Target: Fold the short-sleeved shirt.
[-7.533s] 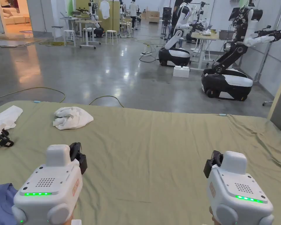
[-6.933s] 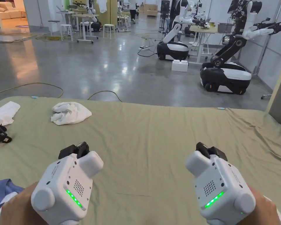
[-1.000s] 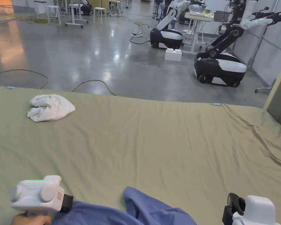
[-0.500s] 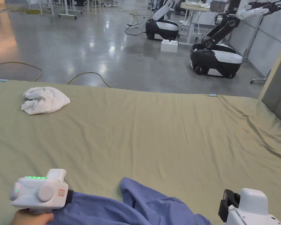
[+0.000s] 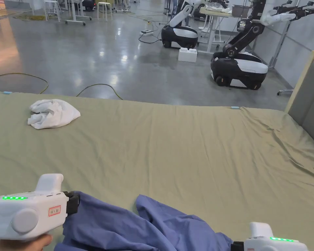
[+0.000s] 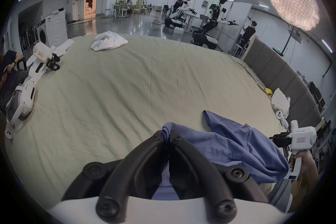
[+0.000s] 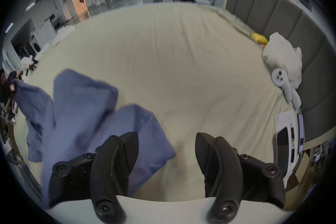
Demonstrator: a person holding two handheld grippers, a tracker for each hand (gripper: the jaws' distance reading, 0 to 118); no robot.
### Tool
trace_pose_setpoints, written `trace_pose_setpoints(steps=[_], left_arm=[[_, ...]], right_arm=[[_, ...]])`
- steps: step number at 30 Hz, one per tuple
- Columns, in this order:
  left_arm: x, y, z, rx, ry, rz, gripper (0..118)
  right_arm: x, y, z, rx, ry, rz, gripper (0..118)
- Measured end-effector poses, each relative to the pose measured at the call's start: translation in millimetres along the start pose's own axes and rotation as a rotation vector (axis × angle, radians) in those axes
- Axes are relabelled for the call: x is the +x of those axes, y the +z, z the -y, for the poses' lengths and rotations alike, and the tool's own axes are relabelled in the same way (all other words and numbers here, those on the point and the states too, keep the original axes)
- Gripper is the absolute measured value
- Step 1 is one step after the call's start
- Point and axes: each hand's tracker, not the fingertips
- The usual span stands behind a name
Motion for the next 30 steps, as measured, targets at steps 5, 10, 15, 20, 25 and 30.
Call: trace_pose_setpoints(steps=[5,10,15,20,25,30], left_arm=[[53,60,18,0.011,-0.022,-0.014,6],[9,28,36,-0.007,0.0,-0.019,6],[-19,15,38,-0.006,0.029,-0.021,6],[6,55,30,0.085,-0.008,-0.058,6],[12,94,1,0.189,-0.023,-0.071,6],[1,136,-48,0.278,-0.019,-0.096,6]], right_arm=[[-5,-20,12,-0.037,-0.076,-0.153,11],[-4,-19,11,-0.018,-0.071,-0.126,5],[3,22,9,0.191,-0.069,-0.092,4],[9,70,-10,0.36,-0.034,-0.07,4],[10,124,-36,0.502,0.014,-0.033,4],[14,174,-73,0.623,0.041,0.004,4]])
